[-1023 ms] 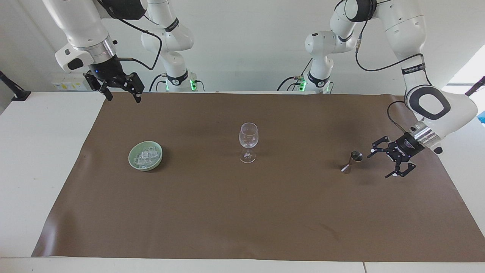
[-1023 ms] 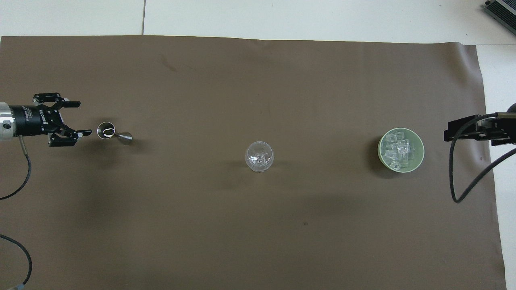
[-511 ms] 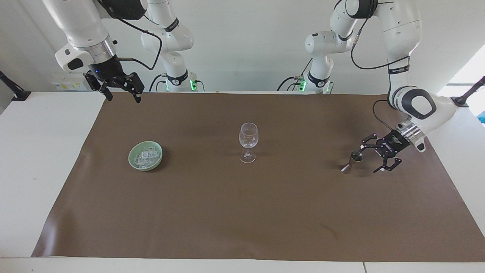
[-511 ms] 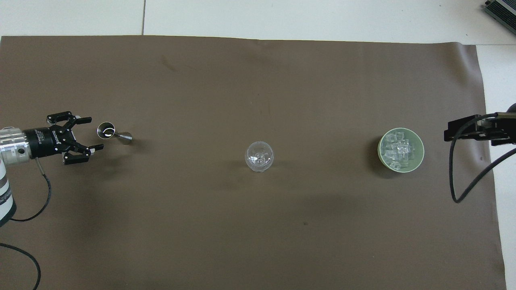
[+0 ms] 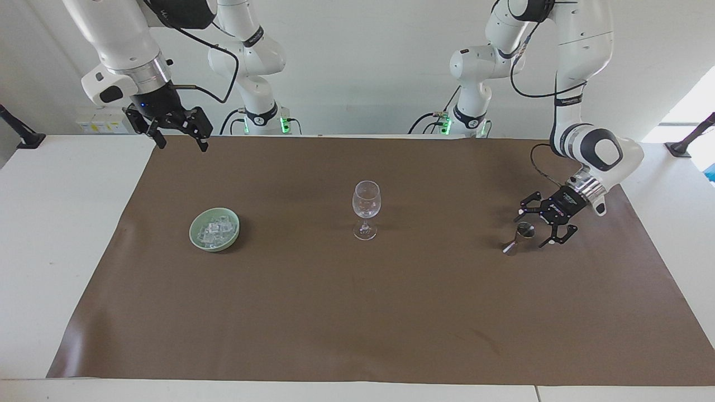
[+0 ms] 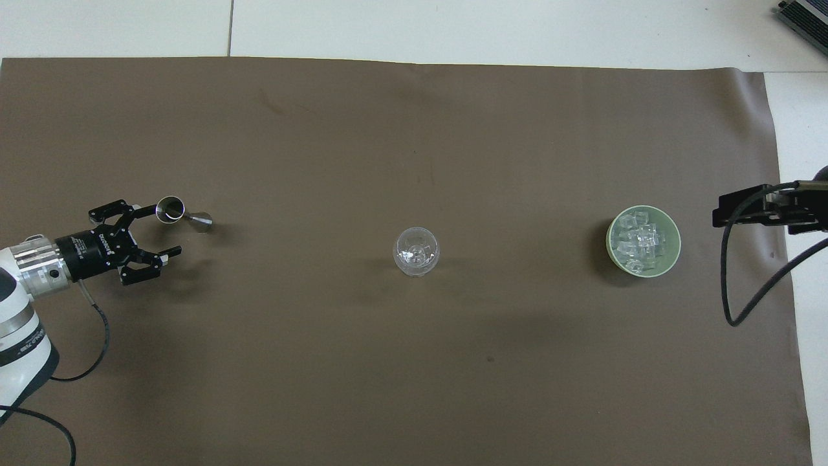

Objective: Pour wine and add ice with both arms
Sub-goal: 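Close the left gripper on the metal jigger and lift it, then carry the jigger with the left gripper toward the clear glass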

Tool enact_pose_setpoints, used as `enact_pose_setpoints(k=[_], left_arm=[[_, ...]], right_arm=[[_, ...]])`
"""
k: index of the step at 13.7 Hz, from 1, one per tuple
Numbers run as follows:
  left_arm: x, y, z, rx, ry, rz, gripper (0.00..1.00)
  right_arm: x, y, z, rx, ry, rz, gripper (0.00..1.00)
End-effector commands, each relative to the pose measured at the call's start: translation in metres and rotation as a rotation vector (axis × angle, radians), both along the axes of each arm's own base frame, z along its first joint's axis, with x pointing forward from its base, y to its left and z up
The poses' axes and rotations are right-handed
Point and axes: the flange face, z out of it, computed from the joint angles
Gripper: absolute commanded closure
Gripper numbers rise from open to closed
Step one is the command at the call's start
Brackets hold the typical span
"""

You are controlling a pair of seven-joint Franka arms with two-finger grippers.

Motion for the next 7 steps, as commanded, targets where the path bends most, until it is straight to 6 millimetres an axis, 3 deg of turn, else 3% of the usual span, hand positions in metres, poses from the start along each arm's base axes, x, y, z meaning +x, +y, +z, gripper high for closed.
enact_pose_setpoints(k=[1,7], left_arm=[[-0.009,-0.001,0.005,-0.029,-0.030,0.060,0.00],[-0.027,-0.011,-0.017,-0.088,-0.105,0.141,0.00]], right_arm=[[-0.008,-0.001,0.001,0.021,0.006,-0.013,0.00],[-0.008,-0.001,0.001,0.021,0.006,-0.013,0.00]])
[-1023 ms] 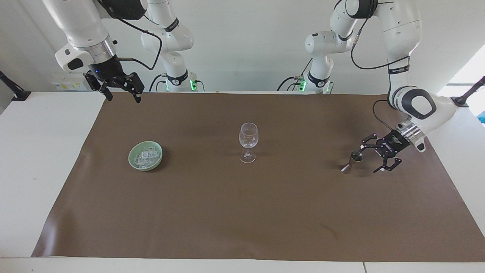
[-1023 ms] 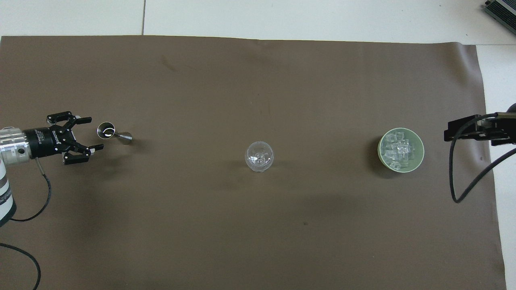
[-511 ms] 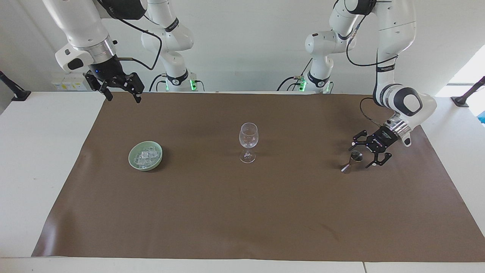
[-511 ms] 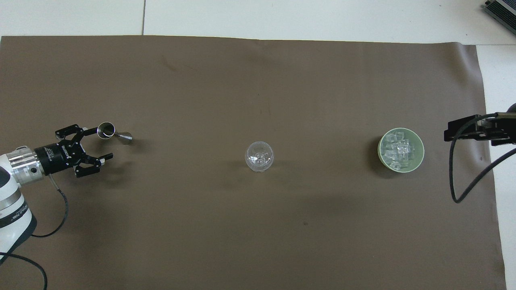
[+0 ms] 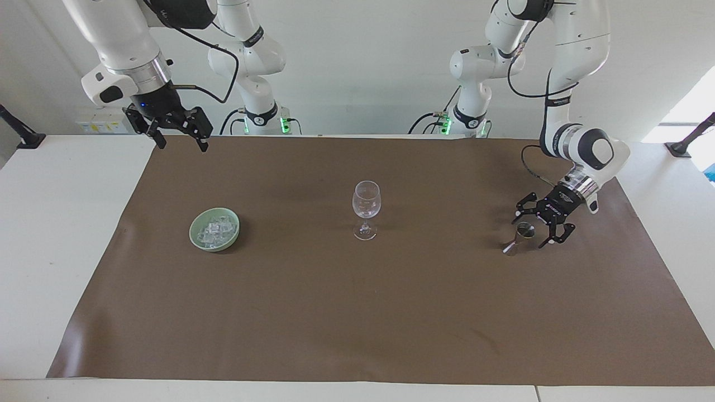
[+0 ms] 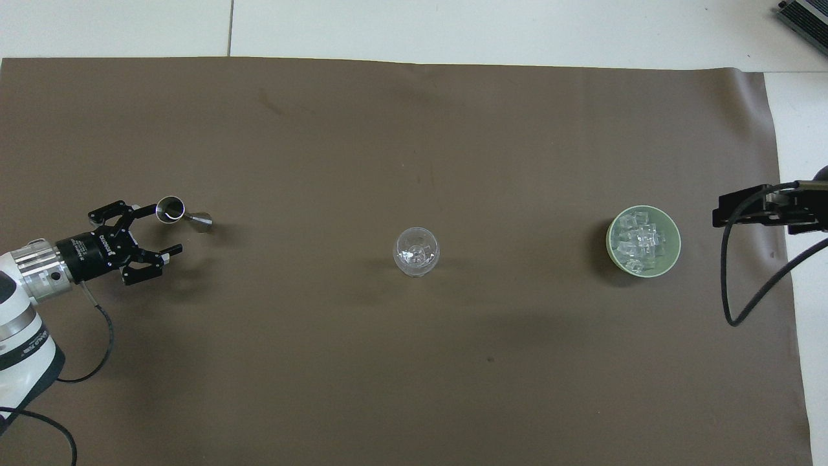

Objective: Pour wine and add ice with both arms
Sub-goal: 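Carry the jigger with the left gripper toward the clear glass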

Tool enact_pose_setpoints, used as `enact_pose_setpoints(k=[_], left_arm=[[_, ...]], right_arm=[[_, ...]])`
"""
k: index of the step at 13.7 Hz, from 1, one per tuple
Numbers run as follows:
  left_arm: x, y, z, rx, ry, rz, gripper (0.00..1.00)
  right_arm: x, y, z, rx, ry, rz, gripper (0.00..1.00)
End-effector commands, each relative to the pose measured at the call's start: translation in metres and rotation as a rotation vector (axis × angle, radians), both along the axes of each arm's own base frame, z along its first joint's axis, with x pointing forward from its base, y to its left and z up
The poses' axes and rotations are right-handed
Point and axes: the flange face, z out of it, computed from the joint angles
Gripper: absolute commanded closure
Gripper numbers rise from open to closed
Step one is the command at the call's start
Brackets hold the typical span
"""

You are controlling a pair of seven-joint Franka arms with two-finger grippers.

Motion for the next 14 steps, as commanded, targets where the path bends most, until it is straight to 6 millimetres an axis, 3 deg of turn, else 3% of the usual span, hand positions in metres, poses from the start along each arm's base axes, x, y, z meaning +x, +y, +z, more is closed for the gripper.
enact_pose_setpoints(k=[1,13,14], left_arm=[[-0.017,-0.008,-0.006,-0.015,-0.038,0.050,0.00],[-0.014,-0.033,-0.011,-0.083,-0.069,0.131,0.00],[-0.014,-0.032,-0.011,-0.085,-0.072,0.140,0.17]], right_arm=[[-0.008,-0.001,0.001,0.021,0.006,-0.013,0.00],[-0.008,-0.001,0.001,0.021,0.006,-0.013,0.00],[-0.008,-0.001,0.001,0.021,0.006,-0.013,0.00]])
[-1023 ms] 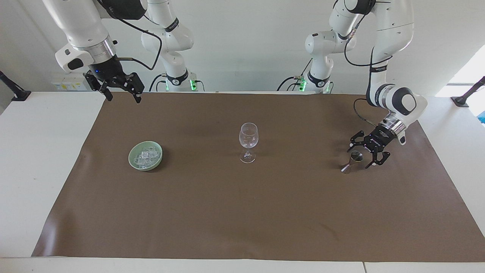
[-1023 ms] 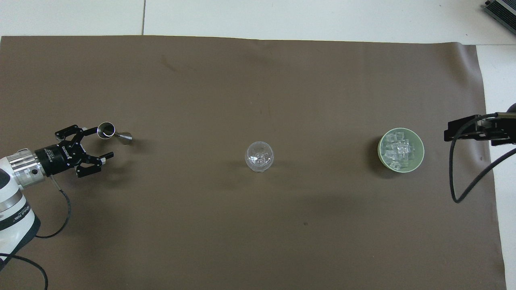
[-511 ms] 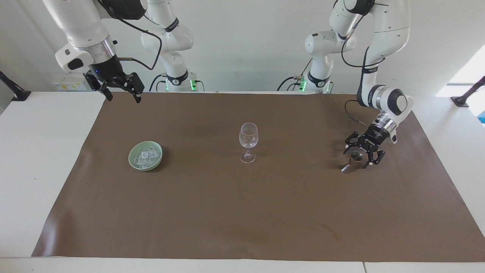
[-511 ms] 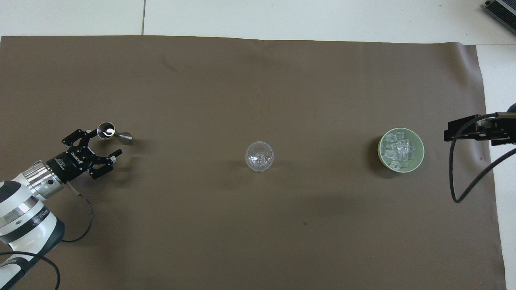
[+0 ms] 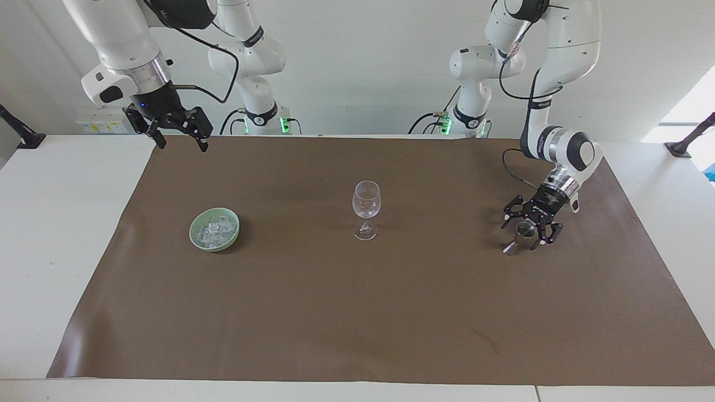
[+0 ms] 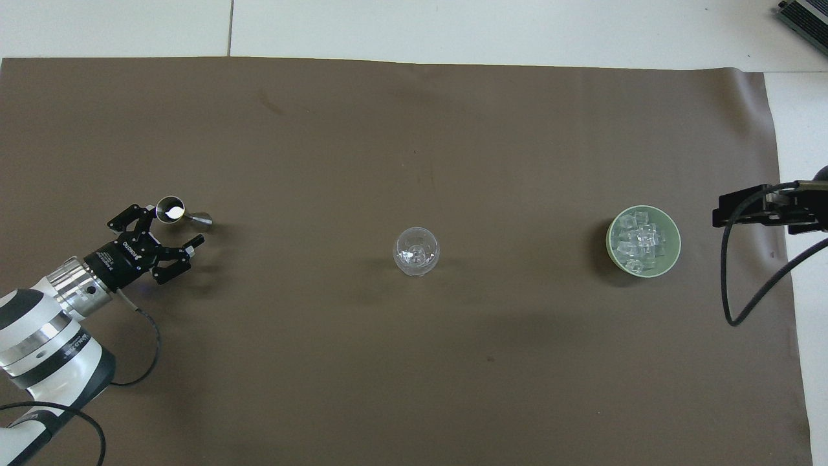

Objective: Pour wine and add ice with both arms
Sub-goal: 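Carry the jigger with the left gripper toward the clear glass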

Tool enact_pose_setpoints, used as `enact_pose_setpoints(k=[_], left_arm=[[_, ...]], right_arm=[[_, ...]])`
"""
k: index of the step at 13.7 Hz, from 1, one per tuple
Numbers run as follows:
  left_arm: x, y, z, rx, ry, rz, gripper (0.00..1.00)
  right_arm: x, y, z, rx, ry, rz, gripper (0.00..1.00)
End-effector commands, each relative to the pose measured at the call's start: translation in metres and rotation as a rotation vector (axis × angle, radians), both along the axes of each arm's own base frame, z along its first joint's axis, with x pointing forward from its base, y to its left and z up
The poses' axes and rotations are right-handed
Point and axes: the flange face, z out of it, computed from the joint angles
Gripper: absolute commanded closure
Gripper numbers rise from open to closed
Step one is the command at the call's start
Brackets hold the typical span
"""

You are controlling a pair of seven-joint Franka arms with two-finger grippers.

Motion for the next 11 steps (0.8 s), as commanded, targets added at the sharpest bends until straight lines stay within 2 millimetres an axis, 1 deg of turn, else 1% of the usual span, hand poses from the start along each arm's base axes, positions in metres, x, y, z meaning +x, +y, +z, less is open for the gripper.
enact_pose_setpoints(k=[1,2,3,4,5,9,10,11], left_arm=[[-0.0067,-0.0026,0.0024,0.014,-0.009,0.032,0.24],[-0.0067,-0.0026,0.0024,0.014,-0.009,0.032,0.26],[-0.0068,-0.0018,0.0024,0.014,-0.009,0.033,0.32],[-0.0068,-0.0018,0.0024,0.013,-0.010,0.035,0.40],[-0.0068,-0.0016,0.0023,0.014,-0.009,0.035,0.52],[-0.0069,-0.0003,0.0028,0.007,-0.010,0.054,0.73],[-0.0069,-0.0003,0.0028,0.006,-0.009,0.055,0.82],[-0.0063,-0.0001,0.0034,0.005,-0.011,0.056,0.98]], right_arm=[[-0.0079,-0.0006,0.0009,0.021,0.006,-0.013,0.00],[-0.0079,-0.0006,0.0009,0.021,0.006,-0.013,0.00],[-0.0079,-0.0006,0.0009,0.021,0.006,-0.013,0.00],[-0.0079,-0.0006,0.0009,0.021,0.006,-0.013,0.00],[-0.0079,-0.0006,0.0009,0.021,0.006,-0.013,0.00],[-0.0079,-0.0006,0.0009,0.021,0.006,-0.013,0.00],[-0.0079,-0.0006,0.0009,0.021,0.006,-0.013,0.00],[-0.0079,-0.0006,0.0009,0.021,0.006,-0.013,0.00]])
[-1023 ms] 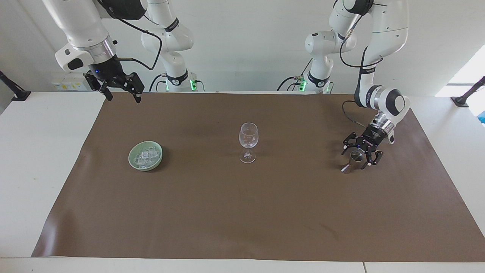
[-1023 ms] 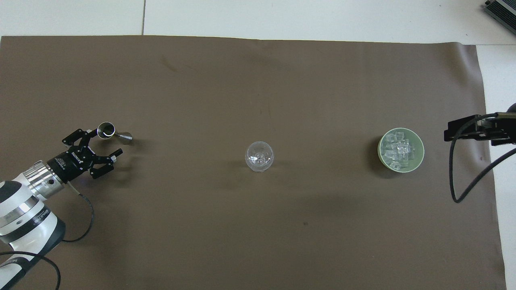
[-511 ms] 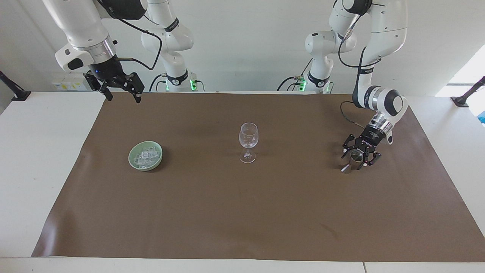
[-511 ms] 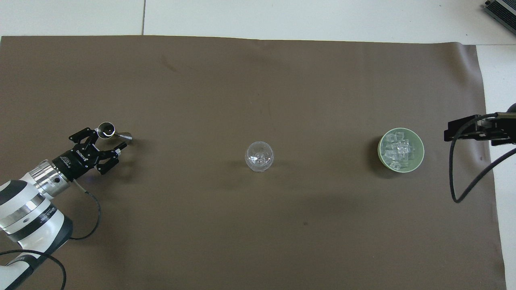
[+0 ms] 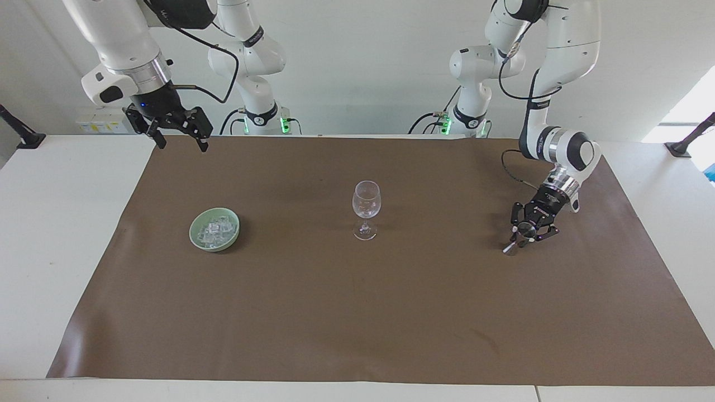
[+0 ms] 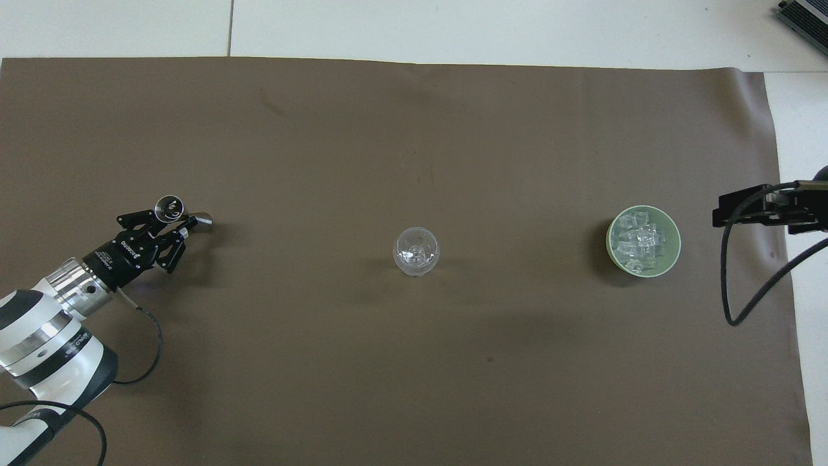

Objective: Pour wine and add ice with both arms
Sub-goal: 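Carry the jigger with the left gripper toward the clear glass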

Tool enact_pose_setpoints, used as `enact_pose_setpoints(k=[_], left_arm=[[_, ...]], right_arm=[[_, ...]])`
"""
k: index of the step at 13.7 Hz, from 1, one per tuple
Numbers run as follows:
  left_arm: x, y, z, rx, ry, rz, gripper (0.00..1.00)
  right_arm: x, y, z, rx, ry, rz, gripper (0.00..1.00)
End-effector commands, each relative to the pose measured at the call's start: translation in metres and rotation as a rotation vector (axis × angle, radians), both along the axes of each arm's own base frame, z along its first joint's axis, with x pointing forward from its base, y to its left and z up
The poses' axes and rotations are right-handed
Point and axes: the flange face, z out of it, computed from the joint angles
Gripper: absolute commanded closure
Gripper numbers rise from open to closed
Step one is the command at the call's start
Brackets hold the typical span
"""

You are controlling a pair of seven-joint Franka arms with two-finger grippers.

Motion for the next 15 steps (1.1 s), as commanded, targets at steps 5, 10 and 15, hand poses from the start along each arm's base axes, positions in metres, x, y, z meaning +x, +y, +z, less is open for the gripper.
enact_pose_setpoints(k=[5,10,15], left_arm=[[-0.005,0.002,0.008,-0.005,-0.022,0.025,1.00],[0.000,-0.001,0.033,0.007,-0.111,-0.004,1.00],[0.003,-0.023,0.067,0.044,-0.204,-0.062,1.00]], right_arm=[[-0.008,-0.001,0.001,0.021,0.004,-0.013,0.00],[-0.008,-0.001,0.001,0.021,0.006,-0.013,0.00],[-0.008,0.000,0.001,0.021,0.006,-0.011,0.00]])
